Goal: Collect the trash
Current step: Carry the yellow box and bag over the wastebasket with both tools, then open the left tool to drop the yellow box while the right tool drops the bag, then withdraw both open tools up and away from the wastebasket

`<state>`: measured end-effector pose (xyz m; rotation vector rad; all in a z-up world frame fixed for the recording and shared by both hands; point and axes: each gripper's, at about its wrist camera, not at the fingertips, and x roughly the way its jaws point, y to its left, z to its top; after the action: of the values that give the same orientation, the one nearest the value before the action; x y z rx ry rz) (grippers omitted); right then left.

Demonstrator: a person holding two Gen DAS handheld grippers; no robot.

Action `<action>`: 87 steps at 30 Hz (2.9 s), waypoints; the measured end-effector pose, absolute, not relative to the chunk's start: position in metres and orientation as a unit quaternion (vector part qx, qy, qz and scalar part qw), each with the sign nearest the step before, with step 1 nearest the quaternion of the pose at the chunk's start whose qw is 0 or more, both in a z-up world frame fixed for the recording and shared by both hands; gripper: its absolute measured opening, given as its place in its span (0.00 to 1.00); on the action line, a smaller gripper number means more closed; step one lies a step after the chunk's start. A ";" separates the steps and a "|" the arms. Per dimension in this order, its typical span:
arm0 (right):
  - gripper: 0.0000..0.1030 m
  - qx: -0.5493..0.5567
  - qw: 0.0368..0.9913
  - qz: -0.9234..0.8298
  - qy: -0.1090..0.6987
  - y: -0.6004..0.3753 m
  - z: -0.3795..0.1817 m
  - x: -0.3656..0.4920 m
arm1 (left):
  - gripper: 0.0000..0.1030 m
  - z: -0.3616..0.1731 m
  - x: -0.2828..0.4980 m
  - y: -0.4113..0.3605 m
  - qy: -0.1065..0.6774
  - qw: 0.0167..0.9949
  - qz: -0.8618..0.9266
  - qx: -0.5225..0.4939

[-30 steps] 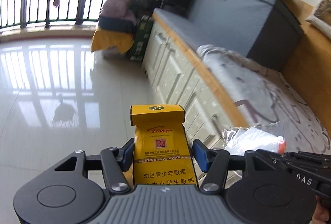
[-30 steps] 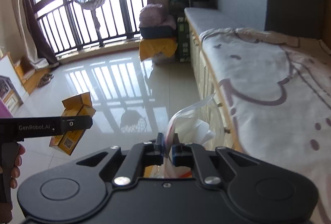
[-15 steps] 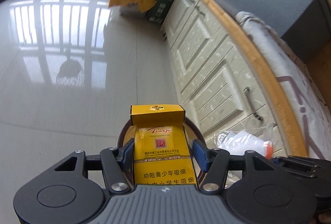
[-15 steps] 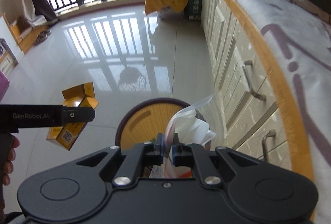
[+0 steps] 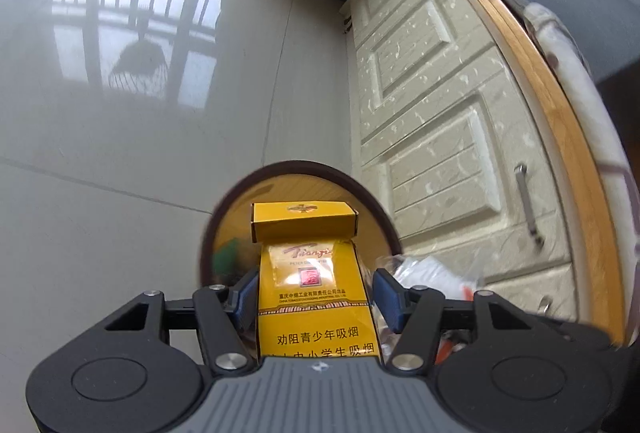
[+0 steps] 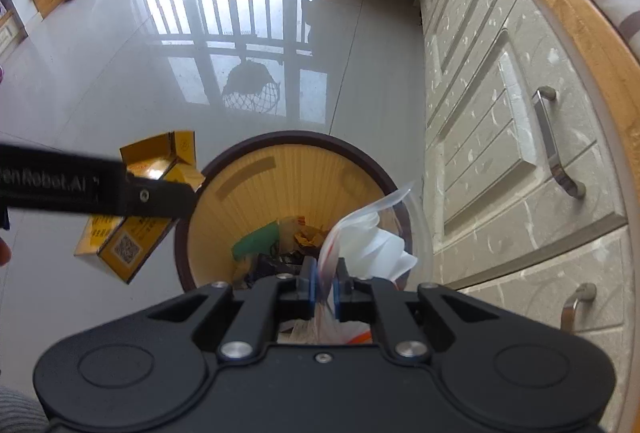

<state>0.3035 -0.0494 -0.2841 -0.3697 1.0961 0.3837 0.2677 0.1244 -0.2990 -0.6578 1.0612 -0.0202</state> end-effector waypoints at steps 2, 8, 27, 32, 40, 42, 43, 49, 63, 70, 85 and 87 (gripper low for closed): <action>0.09 -0.181 0.819 0.176 0.516 -0.053 -0.290 0.309 | 0.58 -0.303 0.275 0.122 0.496 0.809 -0.009 -0.315; 0.16 -0.164 0.824 0.174 0.514 -0.063 -0.293 0.316 | 0.60 -0.314 0.293 0.112 0.503 0.811 -0.016 -0.298; 0.33 -0.124 0.816 0.173 0.537 -0.085 -0.300 0.306 | 0.99 -0.320 0.293 0.112 0.564 0.809 0.001 -0.163; 0.49 -0.122 0.815 0.164 0.543 -0.086 -0.297 0.302 | 1.00 -0.309 0.288 0.112 0.564 0.814 0.000 -0.141; 0.74 -0.079 0.816 0.143 0.555 -0.097 -0.282 0.299 | 1.00 -0.288 0.275 0.115 0.562 0.819 0.000 -0.120; 0.77 -0.072 0.819 0.139 0.553 -0.098 -0.276 0.297 | 1.00 -0.282 0.271 0.115 0.561 0.820 0.002 -0.117; 0.79 -0.071 0.821 0.136 0.551 -0.099 -0.273 0.295 | 1.00 -0.279 0.269 0.116 0.560 0.821 0.003 -0.114; 0.92 -0.059 0.831 0.135 0.536 -0.102 -0.250 0.285 | 1.00 -0.255 0.254 0.119 0.552 0.828 0.011 -0.097; 1.00 -0.051 0.865 0.115 0.487 -0.110 -0.174 0.251 | 1.00 -0.183 0.210 0.125 0.510 0.857 0.018 -0.077; 1.00 -0.037 0.881 0.101 0.460 -0.119 -0.139 0.228 | 1.00 -0.144 0.187 0.119 0.476 0.877 0.009 -0.067; 1.00 -0.031 0.912 0.089 0.399 -0.130 -0.067 0.159 | 1.00 -0.081 0.126 0.104 0.423 0.905 0.009 -0.043; 1.00 -0.033 0.915 0.087 0.392 -0.132 -0.061 0.149 | 1.00 -0.074 0.117 0.100 0.415 0.909 0.013 -0.033</action>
<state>0.1489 -0.1322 -0.0613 -0.0671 0.8071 0.1800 0.1166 0.1004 -0.0740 -0.0677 0.8554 0.0275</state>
